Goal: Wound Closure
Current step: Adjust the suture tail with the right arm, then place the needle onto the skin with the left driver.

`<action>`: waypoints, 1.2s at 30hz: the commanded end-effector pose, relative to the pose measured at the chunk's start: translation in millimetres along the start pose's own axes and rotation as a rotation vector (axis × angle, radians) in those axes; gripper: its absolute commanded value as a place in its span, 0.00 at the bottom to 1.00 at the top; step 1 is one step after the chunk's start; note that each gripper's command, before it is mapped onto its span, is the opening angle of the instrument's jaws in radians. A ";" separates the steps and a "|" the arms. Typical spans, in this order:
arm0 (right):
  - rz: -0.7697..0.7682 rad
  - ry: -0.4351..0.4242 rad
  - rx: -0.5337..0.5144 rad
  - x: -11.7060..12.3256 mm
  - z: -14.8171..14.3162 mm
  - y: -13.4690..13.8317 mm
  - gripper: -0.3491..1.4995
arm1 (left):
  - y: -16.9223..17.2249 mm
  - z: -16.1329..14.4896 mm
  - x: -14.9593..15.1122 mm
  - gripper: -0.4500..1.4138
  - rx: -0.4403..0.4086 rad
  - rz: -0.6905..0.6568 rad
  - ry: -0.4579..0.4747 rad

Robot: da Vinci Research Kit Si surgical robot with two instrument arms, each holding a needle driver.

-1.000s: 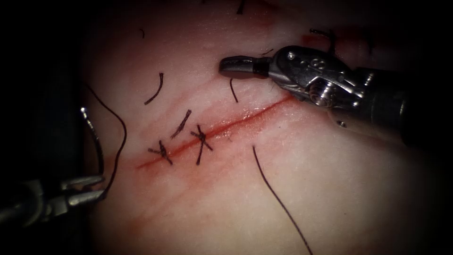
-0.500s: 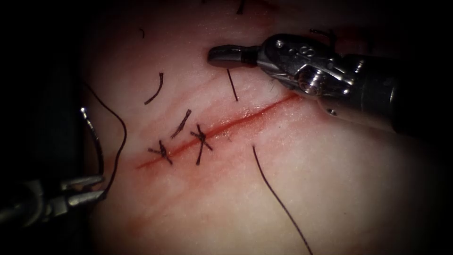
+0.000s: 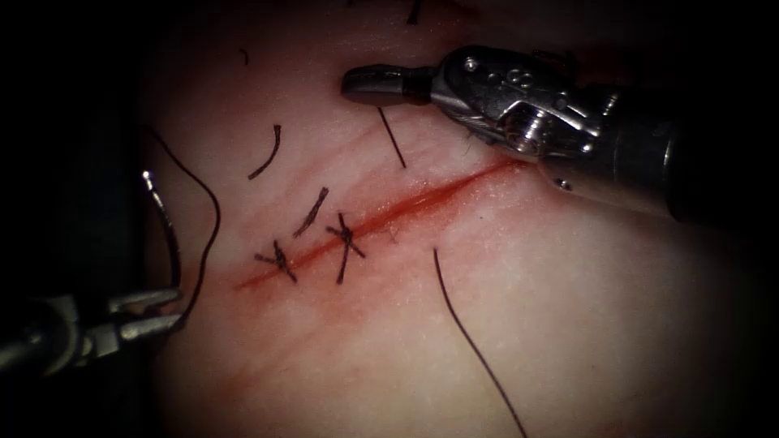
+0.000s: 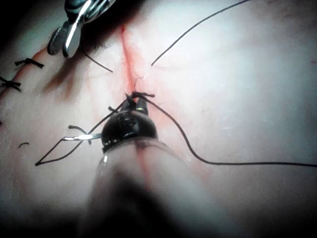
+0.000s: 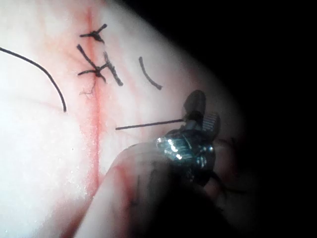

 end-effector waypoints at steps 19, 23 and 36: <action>-0.097 0.048 -0.108 3.1 -16.6 4.1 0.98 | -11.1 11.4 6.5 0.05 0.094 0.213 -0.064; -0.079 0.060 -0.114 0.8 -17.2 3.5 0.95 | -11.1 15.4 3.3 0.08 0.083 0.247 -0.072; -0.037 0.065 -0.050 -1.7 -14.9 0.1 0.88 | -14.2 16.3 2.1 0.66 0.128 0.096 -0.077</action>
